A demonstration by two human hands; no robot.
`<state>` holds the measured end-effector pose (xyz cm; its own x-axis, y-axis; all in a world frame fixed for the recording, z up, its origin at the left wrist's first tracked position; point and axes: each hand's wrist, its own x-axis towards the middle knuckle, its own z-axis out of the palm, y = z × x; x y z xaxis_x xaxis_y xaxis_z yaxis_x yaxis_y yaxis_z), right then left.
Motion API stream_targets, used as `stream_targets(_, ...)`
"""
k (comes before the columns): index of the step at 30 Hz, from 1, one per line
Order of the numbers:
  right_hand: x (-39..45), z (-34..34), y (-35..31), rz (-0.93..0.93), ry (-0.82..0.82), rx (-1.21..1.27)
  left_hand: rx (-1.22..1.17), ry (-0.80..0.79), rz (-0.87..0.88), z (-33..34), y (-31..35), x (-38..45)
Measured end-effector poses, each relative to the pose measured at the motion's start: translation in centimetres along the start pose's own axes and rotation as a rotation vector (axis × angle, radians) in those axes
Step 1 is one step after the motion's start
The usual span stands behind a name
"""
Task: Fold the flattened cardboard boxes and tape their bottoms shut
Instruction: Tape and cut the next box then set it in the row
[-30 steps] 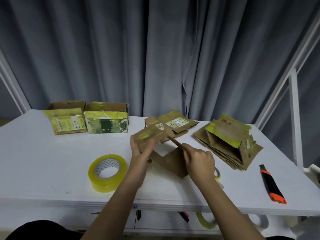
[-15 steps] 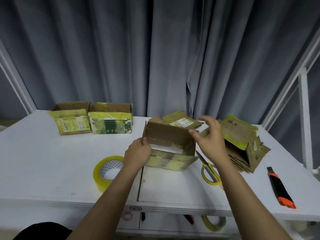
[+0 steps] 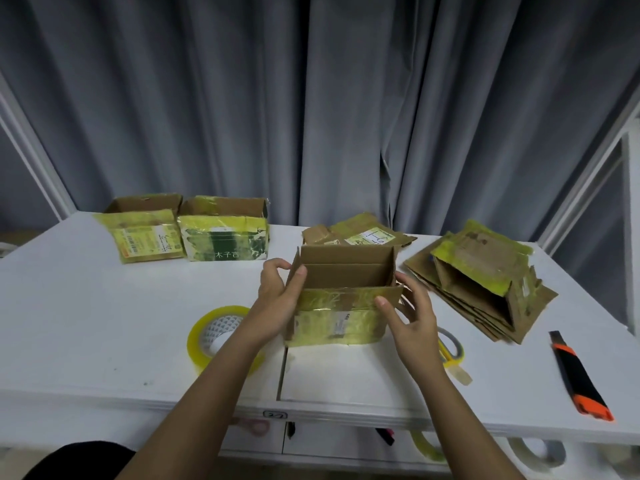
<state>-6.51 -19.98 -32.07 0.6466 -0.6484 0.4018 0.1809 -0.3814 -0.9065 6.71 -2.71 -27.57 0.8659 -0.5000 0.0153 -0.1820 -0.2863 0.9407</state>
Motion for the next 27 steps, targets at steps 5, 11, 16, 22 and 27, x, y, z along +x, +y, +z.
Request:
stream_targets(5,0.7,-0.3,0.4,-0.036,0.008,-0.033,-0.048,-0.018,0.245,0.3,-1.9,-0.6)
stream_targets(11,1.2,-0.8,0.6,-0.098,-0.062,-0.103,0.037,-0.038,0.324,0.3,-2.5,0.1)
stream_targets(16,1.4,-0.2,0.1,-0.041,-0.095,0.052,-0.163,-0.017,0.241,0.8,-2.0,0.5)
stream_targets(22,1.0,-0.3,0.7,0.009,-0.080,0.159,-0.232,0.142,0.166,-0.4,-0.7,2.2)
stream_targets(27,1.5,0.3,0.5,0.022,-0.032,0.213,-0.077,0.113,0.100,-1.4,1.6,4.8)
